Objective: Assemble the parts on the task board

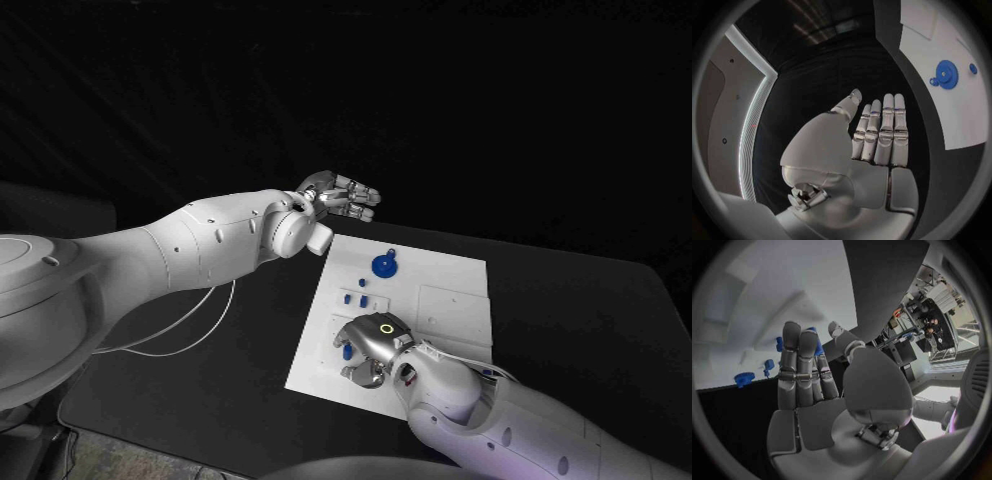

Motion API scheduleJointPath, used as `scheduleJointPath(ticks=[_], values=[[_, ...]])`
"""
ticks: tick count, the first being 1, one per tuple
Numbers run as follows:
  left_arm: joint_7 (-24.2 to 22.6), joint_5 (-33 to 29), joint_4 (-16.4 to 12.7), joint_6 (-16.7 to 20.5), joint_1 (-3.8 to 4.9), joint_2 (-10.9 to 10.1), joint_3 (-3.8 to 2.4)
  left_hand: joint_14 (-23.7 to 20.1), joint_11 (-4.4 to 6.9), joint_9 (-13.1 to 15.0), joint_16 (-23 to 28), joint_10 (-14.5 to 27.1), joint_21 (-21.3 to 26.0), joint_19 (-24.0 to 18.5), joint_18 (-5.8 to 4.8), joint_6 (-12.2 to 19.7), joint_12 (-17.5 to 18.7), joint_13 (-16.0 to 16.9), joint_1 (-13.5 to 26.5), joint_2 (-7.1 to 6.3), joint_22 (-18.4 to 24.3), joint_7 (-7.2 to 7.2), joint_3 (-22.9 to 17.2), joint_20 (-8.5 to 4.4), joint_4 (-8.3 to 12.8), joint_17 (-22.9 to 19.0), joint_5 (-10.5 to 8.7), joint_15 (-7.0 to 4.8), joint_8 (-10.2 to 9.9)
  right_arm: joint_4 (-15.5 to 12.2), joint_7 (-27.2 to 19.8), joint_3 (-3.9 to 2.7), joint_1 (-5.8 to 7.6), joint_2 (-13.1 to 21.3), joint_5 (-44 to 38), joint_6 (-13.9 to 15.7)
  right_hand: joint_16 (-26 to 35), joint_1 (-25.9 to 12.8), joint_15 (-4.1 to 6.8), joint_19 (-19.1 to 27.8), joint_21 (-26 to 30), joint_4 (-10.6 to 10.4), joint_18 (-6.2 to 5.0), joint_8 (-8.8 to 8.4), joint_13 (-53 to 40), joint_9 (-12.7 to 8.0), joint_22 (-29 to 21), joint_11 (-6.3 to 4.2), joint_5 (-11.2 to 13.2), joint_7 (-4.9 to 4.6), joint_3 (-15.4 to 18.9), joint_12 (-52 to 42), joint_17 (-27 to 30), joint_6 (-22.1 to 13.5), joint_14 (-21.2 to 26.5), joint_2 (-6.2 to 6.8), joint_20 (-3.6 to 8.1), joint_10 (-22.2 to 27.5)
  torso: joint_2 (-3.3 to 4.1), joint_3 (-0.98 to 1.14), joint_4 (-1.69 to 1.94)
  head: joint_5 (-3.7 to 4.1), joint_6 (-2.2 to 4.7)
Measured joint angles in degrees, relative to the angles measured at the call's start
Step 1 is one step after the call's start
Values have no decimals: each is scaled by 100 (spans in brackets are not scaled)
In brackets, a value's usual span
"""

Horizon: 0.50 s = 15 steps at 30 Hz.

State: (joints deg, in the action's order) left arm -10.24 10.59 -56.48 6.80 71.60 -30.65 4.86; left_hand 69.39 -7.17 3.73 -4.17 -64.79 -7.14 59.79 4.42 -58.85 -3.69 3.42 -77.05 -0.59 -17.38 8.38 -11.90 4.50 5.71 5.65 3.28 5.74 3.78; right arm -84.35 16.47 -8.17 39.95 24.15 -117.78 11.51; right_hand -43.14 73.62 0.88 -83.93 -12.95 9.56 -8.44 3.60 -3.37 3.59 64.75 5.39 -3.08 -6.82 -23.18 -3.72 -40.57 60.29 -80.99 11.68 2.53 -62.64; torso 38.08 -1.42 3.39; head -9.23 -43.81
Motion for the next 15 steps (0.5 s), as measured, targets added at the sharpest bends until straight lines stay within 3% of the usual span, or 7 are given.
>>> scheduleJointPath(ticks=[4,7,15], values=[[5,1,1,-1,0,-2,1,0,0,0,0,0,0,0,0,0,0,0,0,0,0,0,0,0,0,0,0,0,0,0,-30,0,1,13,98,37,17,150,-25,-21,99,-189,0,0,-1,0,-137,47,0,53,391,0,58,-101,25,-21,-21,236,1,3,0,4,1],[10,2,2,-1,0,-5,1,0,0,0,0,0,0,0,1,0,0,0,0,0,7,0,9,0,-9,0,0,0,0,-5,-55,0,1,27,177,84,21,268,-47,-1,155,-367,0,0,-1,0,-209,55,-1,87,549,0,91,-137,48,62,-41,306,2,4,1,12,3],[22,6,3,-2,0,-14,3,0,0,0,0,0,0,0,0,0,0,0,0,0,21,0,23,0,-23,0,0,0,0,-141,-110,-2,-1,148,396,376,-23,345,-48,-1,166,-475,-43,0,-2,1,-260,55,-2,87,529,-29,141,-137,49,99,-42,306,2,7,1,39,28]])
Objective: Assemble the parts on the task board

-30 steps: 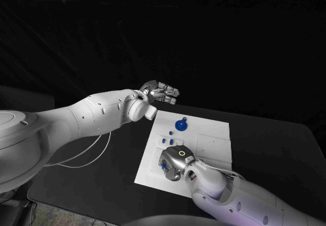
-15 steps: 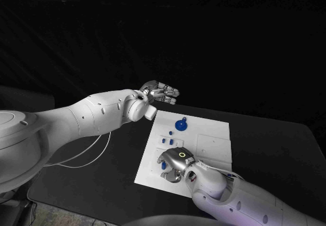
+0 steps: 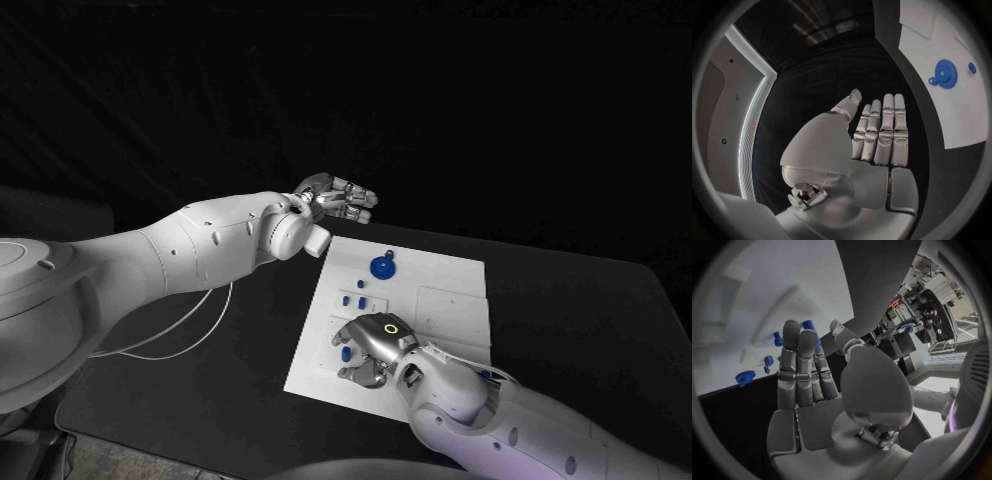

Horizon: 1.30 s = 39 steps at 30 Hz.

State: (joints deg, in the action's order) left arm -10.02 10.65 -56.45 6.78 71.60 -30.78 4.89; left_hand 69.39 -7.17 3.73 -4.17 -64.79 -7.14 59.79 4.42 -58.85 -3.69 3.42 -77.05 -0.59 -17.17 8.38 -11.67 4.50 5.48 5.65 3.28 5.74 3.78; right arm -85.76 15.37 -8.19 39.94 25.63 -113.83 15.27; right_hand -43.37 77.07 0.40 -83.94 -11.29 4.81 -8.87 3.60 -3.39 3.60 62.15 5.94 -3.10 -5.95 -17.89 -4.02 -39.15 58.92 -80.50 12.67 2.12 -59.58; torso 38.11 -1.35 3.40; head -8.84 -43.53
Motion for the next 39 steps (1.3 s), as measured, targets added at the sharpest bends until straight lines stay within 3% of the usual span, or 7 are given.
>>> scheduleJointPath(ticks=[3,9,16,20,25,34,39], values=[[2,2,-2,-1,0,-10,0,0,0,0,0,0,0,0,0,0,0,0,0,0,0,0,0,0,0,0,0,0,0,-121,-32,-81,-11,106,142,148,-7,0,0,0,-25,-10,-6,0,0,0,-11,0,0,0,10,-16,20,0,0,0,0,0,0,0,0,25,19],[-2,5,-39,-1,0,-86,1,0,0,0,0,0,0,22,0,0,0,0,0,0,24,0,0,22,0,7,0,0,0,-427,-132,-538,4,537,868,399,-79,-238,57,0,-175,-101,-19,0,-1,0,-23,-111,-90,-137,-92,-52,50,162,-57,-238,-1,-605,-3,0,-8,113,49],[-58,9,-171,10,0,-274,1,0,0,0,0,0,0,22,0,0,0,0,0,0,31,0,0,22,0,13,0,0,0,-674,-209,-989,248,1336,2297,467,-94,-526,294,-12,-256,-123,124,16,-199,63,-38,-504,-431,86,-227,-410,54,670,-79,-403,183,-1825,-8,6,-29,329,133],[-103,10,-314,24,0,-402,1,0,0,0,0,0,0,22,0,0,0,0,0,0,34,0,0,22,0,12,0,0,0,-737,-190,-1072,393,1759,3017,356,-236,-642,486,-8,-501,-76,363,17,-2499,180,17,-750,-623,201,391,-2662,-156,854,-182,-635,445,-1468,-13,17,-47,489,167],[-176,12,-583,52,-3,-605,3,0,0,0,0,0,0,22,1,0,0,0,0,0,40,0,0,22,0,12,0,0,0,-801,57,-1115,504,2241,3838,-90,-759,-798,525,3,-956,-328,404,17,-4069,522,199,-819,-621,262,468,-3951,-954,917,-159,-705,457,-1208,-16,39,-86,653,172],[-351,15,-1032,111,-33,-959,7,0,0,0,0,0,0,22,0,0,0,0,49,-49,80,0,91,22,-56,17,0,0,0,-861,1128,-1123,534,2652,4871,-1127,-1421,-1106,533,11,-1888,-676,404,17,-5823,2069,655,-841,-578,373,389,-5107,-2110,781,-191,-756,464,-1481,-18,69,-144,804,137],[-443,17,-1184,139,-49,-1057,7,0,22,3,0,-22,58,58,0,0,0,0,202,-142,165,0,534,55,-182,32,5,0,0,-899,1612,-1047,541,2692,5142,-1441,-1541,-1244,528,11,-2088,-806,404,17,-6071,2383,790,-820,-573,361,349,-5147,-2348,688,-213,-703,464,-1518,-22,80,-163,828,117]])
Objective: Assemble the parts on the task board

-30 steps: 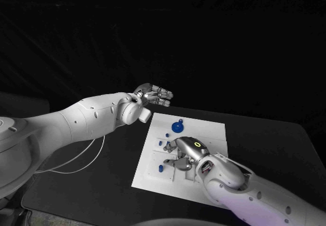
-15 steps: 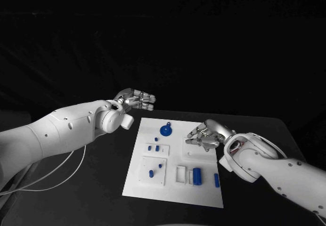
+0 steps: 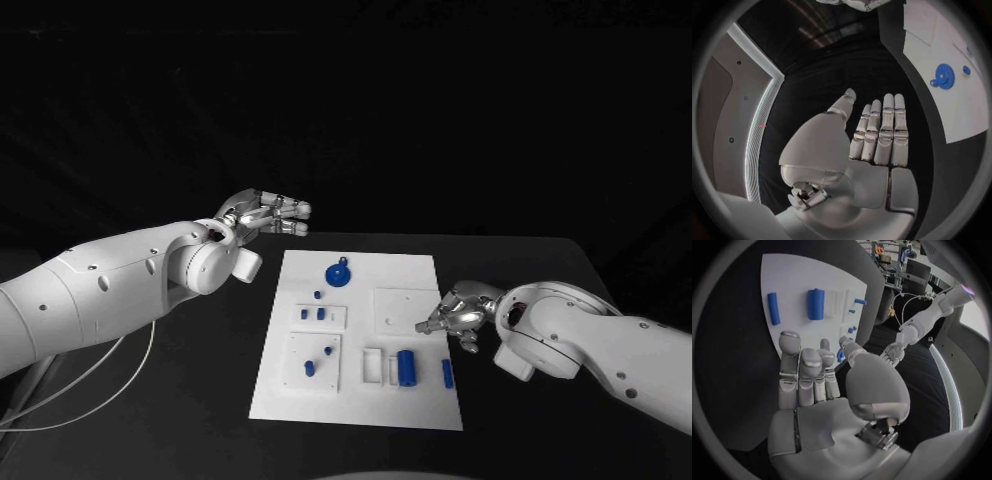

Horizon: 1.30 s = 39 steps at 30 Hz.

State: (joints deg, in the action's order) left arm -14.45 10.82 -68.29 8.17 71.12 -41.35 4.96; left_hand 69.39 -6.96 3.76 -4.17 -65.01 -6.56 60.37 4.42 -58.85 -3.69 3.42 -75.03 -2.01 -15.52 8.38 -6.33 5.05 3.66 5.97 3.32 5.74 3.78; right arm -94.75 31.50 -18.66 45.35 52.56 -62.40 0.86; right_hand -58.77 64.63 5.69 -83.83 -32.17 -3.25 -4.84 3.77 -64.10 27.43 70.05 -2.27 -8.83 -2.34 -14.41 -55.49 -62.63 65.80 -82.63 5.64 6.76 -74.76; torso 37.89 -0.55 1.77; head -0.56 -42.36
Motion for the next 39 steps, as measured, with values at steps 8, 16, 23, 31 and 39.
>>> scheduleJointPath(ticks=[8,16,23,31,39], values=[[-132,2,-116,4,-16,-60,1,-120,38,2,29,-157,151,27,-89,-15,0,0,-133,195,285,-46,716,23,-87,0,5,52,0,1,495,263,-1,-72,175,-159,-90,-107,-37,0,-316,-171,0,0,-235,1,228,42,84,-90,-60,-121,-257,-213,-39,107,0,-41,-5,-14,3,66,-36],[-200,3,-155,-12,-19,-68,2,-649,39,2,45,-159,246,-274,-89,31,0,0,-147,256,576,-93,814,180,-73,-204,5,217,0,113,711,491,0,-271,177,-131,-90,-122,-57,-21,-372,-308,0,0,-304,-442,367,63,128,-151,-7,-121,-345,-274,-59,199,-21,-61,-2,-22,19,87,-43],[-202,8,-191,-87,-20,-71,3,-820,-54,2,47,19,246,-349,-89,170,0,2,40,68,787,-131,989,256,-202,-215,5,277,0,282,780,639,-1,-462,122,-59,-90,-167,-77,-21,-376,-463,0,0,-301,-524,393,75,195,-188,99,-121,-345,-434,-79,304,-21,-48,3,-21,18,62,-60],[-191,37,-215,-206,-21,-69,4,-994,-93,-4,46,135,246,-529,-89,359,0,4,139,-109,1082,-133,980,354,-550,-215,5,338,0,429,799,757,40,-611,44,9,-66,-106,-77,-20,-347,-768,-1,34,-265,-507,423,115,195,-195,403,-96,-356,-501,-80,365,-64,-29,2,-18,9,43,-74],[-188,50,-219,-268,-22,-71,5,-994,-113,-4,45,156,245,-529,-89,371,0,4,162,-131,1124,-122,974,355,-583,-215,4,338,0,509,793,833,68,-723,-22,67,-41,-76,-77,-20,-326,-805,2,28,-236,699,441,145,195,-185,555,-59,-356,-534,-79,394,-64,-18,5,-15,5,34,-92]])
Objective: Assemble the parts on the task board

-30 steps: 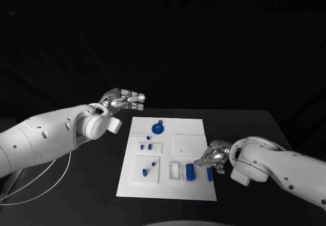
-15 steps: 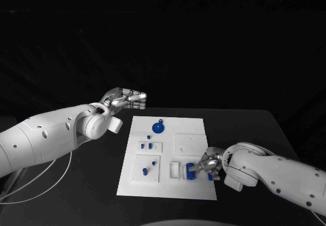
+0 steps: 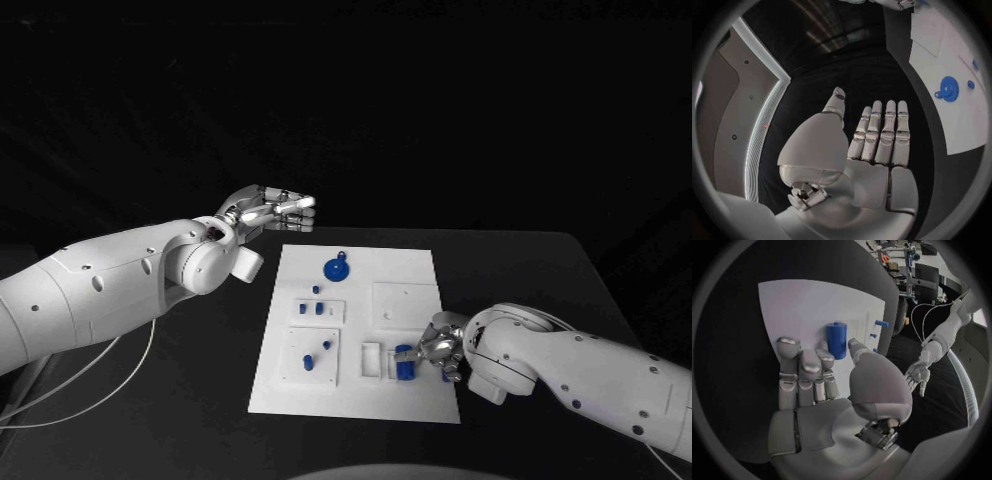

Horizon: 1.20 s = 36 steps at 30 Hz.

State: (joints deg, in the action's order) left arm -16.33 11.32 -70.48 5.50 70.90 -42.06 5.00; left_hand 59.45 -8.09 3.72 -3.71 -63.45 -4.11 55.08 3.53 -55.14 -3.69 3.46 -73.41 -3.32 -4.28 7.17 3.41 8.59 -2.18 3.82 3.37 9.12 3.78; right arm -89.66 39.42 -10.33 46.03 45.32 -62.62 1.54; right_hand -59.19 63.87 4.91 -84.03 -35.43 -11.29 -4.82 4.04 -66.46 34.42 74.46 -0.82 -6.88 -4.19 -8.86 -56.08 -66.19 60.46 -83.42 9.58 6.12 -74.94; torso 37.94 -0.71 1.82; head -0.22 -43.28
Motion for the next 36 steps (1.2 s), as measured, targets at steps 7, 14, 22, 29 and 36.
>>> scheduleJointPath(ticks=[7,14,22,29,36], values=[[5,10,0,-22,0,-6,0,22,0,0,0,0,0,0,0,-12,0,0,-23,-23,0,30,1,0,-1,0,0,-22,0,31,-15,66,5,-78,-21,15,0,133,-1,0,0,316,0,-13,10,995,39,0,-212,-1,68,0,-27,-1,1,34,0,0,0,-2,0,0,-19],[15,15,0,-32,-1,-15,0,64,0,1,0,0,0,12,0,-12,0,0,-23,-23,-1,71,2,-11,-1,0,0,-22,0,32,-31,105,24,-92,-82,16,0,228,-1,0,18,1014,1,-14,17,1048,50,-21,-608,-5,-50,0,-72,4,1,-37,0,21,-1,-3,-2,-10,-30],[37,23,-1,-45,0,-18,0,85,0,1,0,0,0,22,0,-12,0,-1,-23,-23,-1,71,1,-21,-1,0,0,-43,0,16,-77,131,21,-102,-200,82,1,283,-4,0,-3,1351,55,-18,10,1058,49,-21,-713,2,-423,6,-91,216,1,-81,0,20,-1,-3,-4,-12,-37],[62,28,3,-54,0,-20,0,85,0,1,0,-1,-1,22,0,-42,0,-1,-24,-23,-1,101,2,-21,-1,1,0,-43,0,-82,-110,160,-5,-25,-189,269,1,58,-4,0,-49,1318,56,-83,16,1058,49,-61,-495,48,-458,6,-91,343,0,-306,0,15,-1,3,-7,-12,-37],[91,32,22,-76,0,-20,1,85,1,1,0,-1,-2,22,0,-42,0,-1,-24,-22,5,102,2,-21,-1,1,23,-43,0,-286,-100,182,17,136,68,457,1,53,18,0,-49,1514,50,-50,61,-1471,48,-117,-13,111,-1052,6,-89,529,-38,-312,1,-30,-1,3,-8,-19,-40]])
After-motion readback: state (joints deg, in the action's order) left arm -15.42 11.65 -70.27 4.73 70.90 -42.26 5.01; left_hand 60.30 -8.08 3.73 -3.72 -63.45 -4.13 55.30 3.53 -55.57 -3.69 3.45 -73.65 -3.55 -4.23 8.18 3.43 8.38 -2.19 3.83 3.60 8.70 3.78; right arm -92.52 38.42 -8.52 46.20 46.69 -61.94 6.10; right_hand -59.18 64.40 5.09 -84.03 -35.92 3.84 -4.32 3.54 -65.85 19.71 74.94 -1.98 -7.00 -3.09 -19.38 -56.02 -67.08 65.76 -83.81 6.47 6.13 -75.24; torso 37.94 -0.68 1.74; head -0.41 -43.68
